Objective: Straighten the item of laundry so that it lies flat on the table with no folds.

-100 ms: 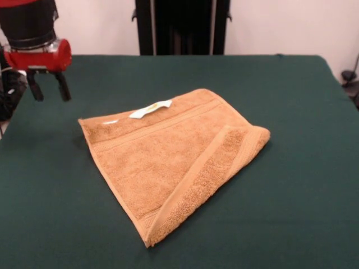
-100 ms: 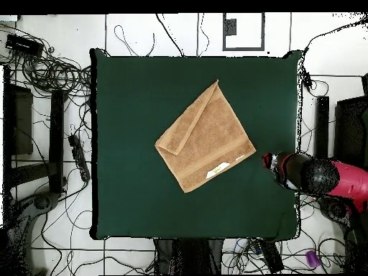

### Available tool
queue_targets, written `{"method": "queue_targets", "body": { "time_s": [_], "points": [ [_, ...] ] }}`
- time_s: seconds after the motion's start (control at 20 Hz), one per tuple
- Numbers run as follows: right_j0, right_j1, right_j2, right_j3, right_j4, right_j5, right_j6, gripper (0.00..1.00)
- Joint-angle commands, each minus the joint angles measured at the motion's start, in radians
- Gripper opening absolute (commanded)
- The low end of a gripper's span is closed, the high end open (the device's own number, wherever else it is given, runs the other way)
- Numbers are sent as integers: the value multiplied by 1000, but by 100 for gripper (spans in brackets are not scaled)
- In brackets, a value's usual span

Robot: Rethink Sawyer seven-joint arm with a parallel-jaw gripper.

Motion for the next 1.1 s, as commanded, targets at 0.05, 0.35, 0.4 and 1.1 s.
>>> {"method": "queue_targets", "body": {
  "time_s": [0.05,0.35,0.4,1.1],
  "points": [
    [118,-30,-50,122,99,15,221,100],
    [201,22,-102,123,253,-141,361,100],
    [210,30,-110,118,274,-158,368,100],
    [365,150,-255,-65,511,-241,468,100]
  ]
}}
